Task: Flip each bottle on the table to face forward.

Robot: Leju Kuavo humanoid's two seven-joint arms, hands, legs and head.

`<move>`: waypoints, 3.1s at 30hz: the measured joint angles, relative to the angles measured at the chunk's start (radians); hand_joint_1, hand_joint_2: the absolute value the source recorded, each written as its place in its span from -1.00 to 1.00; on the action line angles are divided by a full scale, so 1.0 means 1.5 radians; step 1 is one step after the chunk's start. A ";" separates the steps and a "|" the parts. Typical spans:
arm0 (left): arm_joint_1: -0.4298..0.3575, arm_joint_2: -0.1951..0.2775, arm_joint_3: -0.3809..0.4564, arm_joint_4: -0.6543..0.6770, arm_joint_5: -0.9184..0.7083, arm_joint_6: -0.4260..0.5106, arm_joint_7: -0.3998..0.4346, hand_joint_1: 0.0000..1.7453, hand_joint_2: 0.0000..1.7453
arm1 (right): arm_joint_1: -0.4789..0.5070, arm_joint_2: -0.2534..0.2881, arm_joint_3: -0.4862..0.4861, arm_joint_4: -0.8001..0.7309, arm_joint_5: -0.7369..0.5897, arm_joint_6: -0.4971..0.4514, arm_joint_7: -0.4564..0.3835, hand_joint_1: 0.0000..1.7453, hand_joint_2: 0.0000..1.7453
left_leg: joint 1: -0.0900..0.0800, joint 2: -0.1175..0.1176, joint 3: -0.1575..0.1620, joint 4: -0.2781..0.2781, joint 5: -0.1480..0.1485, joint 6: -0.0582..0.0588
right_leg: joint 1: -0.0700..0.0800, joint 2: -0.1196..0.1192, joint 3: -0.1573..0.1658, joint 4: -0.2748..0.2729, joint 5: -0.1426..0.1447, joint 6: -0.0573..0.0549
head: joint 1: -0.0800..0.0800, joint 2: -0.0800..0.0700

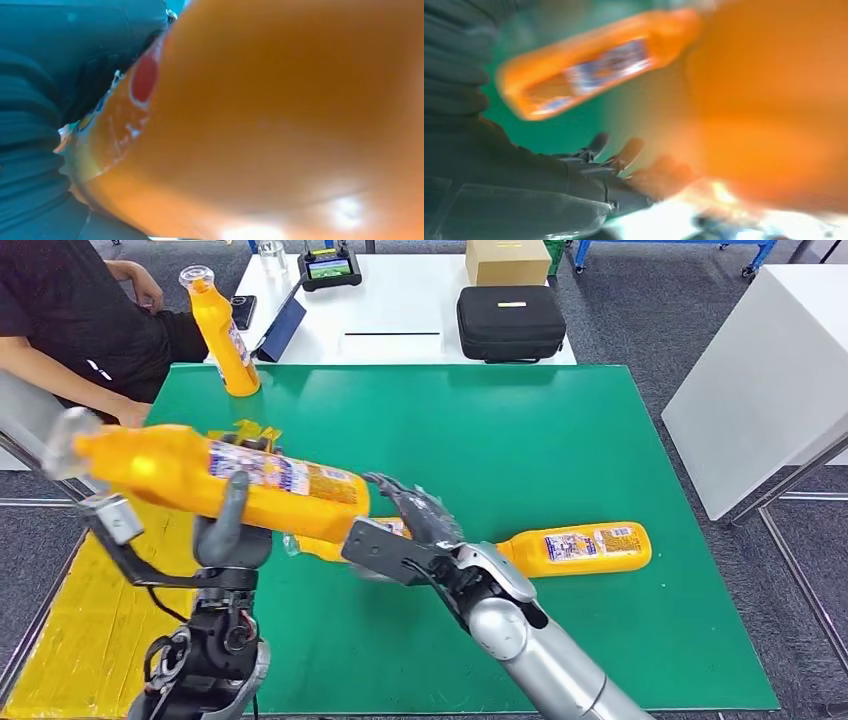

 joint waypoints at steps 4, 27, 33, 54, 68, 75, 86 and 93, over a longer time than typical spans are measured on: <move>0.031 -0.006 0.055 -0.062 -0.035 -0.010 0.004 1.00 1.00 | 0.037 -0.013 -0.048 -0.030 0.022 0.009 0.000 -1.00 -1.00 | 0.000 0.002 -0.001 0.000 0.000 0.000 | 0.000 0.000 -0.001 0.000 0.000 0.000 | 0.000 0.000; 0.085 0.027 0.247 0.040 -1.005 -0.112 0.202 1.00 1.00 | 0.139 -0.026 -0.204 -0.162 0.092 0.044 -0.026 -1.00 -1.00 | 0.000 0.002 0.000 0.000 0.000 0.000 | 0.000 0.000 -0.001 0.000 0.000 0.000 | 0.000 0.000; 0.057 0.041 0.246 0.104 -1.033 -0.132 0.229 1.00 1.00 | 0.151 -0.025 -0.219 -0.178 0.096 0.048 -0.027 -1.00 -1.00 | 0.000 0.002 0.000 0.000 0.000 0.000 | 0.000 0.000 -0.001 0.000 0.000 0.000 | 0.000 0.000; -0.207 0.043 0.154 0.447 -1.368 -0.266 0.330 0.21 1.00 | 0.152 -0.014 -0.204 -0.216 0.104 0.104 -0.038 -1.00 -1.00 | 0.000 0.002 0.000 0.000 0.001 0.000 | 0.000 0.000 -0.001 0.000 0.001 0.000 | 0.000 0.000; -0.221 0.015 0.127 0.499 -1.357 -0.417 0.335 -1.00 -1.00 | 0.169 -0.026 -0.205 -0.224 0.097 0.104 -0.040 -1.00 -1.00 | 0.000 0.002 0.000 0.000 0.001 0.000 | 0.000 0.000 -0.001 0.000 0.001 0.000 | 0.000 0.000; -0.214 0.008 0.133 0.471 -1.362 -0.463 0.329 -1.00 -1.00 | 0.169 -0.030 -0.205 -0.222 0.096 0.104 -0.044 -1.00 -1.00 | 0.000 0.002 -0.001 0.000 0.001 0.000 | 0.000 0.000 -0.001 0.000 0.001 0.000 | 0.000 0.000; -0.155 -0.032 0.214 0.332 -1.159 -0.317 0.281 -1.00 -1.00 | 0.175 -0.037 -0.209 -0.220 0.149 0.107 -0.024 -1.00 1.00 | 0.000 0.002 -0.001 0.000 0.001 0.000 | 0.000 0.000 -0.001 0.000 0.001 0.000 | 0.000 0.000; -0.070 -0.064 0.288 0.181 -0.552 -0.167 0.176 -1.00 -1.00 | 0.167 -0.051 -0.216 -0.194 0.226 0.120 0.004 -1.00 1.00 | 0.000 0.002 -0.001 0.000 0.000 0.000 | 0.000 0.000 -0.001 0.000 0.000 0.000 | 0.000 0.000</move>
